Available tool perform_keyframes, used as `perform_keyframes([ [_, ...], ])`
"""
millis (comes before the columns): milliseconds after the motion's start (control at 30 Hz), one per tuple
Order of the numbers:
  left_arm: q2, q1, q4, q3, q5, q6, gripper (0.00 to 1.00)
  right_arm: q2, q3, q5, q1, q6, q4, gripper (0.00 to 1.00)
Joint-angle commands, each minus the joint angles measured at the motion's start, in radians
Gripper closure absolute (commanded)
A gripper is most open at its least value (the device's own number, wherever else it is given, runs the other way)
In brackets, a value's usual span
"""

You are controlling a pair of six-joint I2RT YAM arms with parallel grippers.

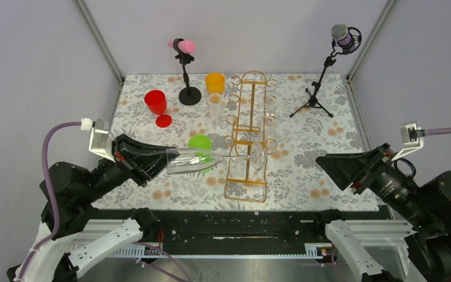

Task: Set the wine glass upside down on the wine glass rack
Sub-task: Turn the wine glass upside down at the wine rack.

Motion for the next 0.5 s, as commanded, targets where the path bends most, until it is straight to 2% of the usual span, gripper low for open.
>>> perform_keyframes([
  [0,0.032,0.004,0.073,0.038,-0.037,0.025,1.00,0.093,0.090,0.027,-0.003,-0.022,-0.065,0.42],
  [200,0.033,0.004,0.061,0.045,-0.068,0.035,1.00,0.225,0.230,0.033,-0.004,-0.063,-0.077,0.44],
  [367,0.037,0.005,0.066,0.050,-0.073,0.041,1.00,0.374,0.465,0.061,0.001,-0.140,-0.159,0.44],
  [467,0.036,0.004,0.074,0.053,-0.078,0.040,1.00,0.428,0.521,0.057,0.023,-0.130,-0.158,0.45],
])
